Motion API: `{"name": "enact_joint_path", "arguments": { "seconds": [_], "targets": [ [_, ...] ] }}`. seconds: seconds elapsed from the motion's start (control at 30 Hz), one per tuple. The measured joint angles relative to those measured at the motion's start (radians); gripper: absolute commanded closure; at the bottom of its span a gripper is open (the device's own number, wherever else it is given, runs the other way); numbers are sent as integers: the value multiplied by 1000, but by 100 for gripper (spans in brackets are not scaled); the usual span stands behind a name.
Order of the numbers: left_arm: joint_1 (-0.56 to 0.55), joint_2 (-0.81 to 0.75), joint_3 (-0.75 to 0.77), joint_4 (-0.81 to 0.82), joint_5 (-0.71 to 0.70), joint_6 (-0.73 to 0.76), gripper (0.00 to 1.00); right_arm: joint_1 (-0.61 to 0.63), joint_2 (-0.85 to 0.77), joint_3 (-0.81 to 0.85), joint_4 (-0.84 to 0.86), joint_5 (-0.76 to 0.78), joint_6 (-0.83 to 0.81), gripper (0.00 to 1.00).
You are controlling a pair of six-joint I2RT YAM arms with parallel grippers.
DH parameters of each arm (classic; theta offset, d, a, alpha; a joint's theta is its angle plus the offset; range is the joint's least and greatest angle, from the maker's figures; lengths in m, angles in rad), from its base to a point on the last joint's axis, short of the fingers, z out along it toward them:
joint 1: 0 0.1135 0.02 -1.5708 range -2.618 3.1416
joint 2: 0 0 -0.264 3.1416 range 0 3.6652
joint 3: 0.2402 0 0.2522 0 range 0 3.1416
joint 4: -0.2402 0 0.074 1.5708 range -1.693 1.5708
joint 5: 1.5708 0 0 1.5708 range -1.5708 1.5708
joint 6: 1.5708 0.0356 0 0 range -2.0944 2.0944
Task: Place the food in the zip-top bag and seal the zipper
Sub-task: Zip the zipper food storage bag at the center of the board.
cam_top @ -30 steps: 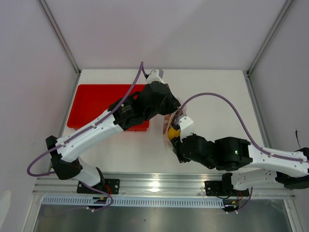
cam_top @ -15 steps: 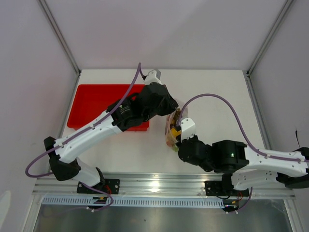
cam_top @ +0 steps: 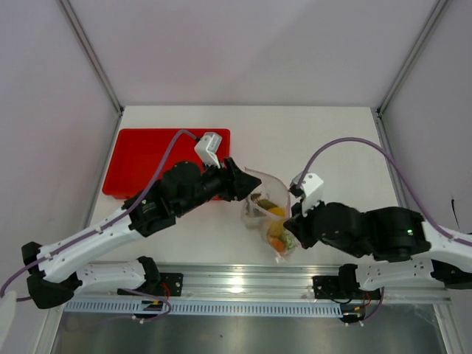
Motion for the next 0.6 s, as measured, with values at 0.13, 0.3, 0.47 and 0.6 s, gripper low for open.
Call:
{"name": "enact_joint_path", "arguments": {
  "seconds": [0.13,0.3,0.47,0.6],
  "targets": [
    [0,-123,-113,129,109,110,11,-6,-80,48,-12,-115,-62,100],
    [0,-256,-240,237,219,254,0,-9,-111,66,-36,-270,-117,100],
    [0,-360,-283,300,356,456,1,-9,-68,48,-50,-419,-147,100],
    [0,-335,-195,291,573,643,1,-10,-27,47,-46,-528,-161,100]
  ]
}}
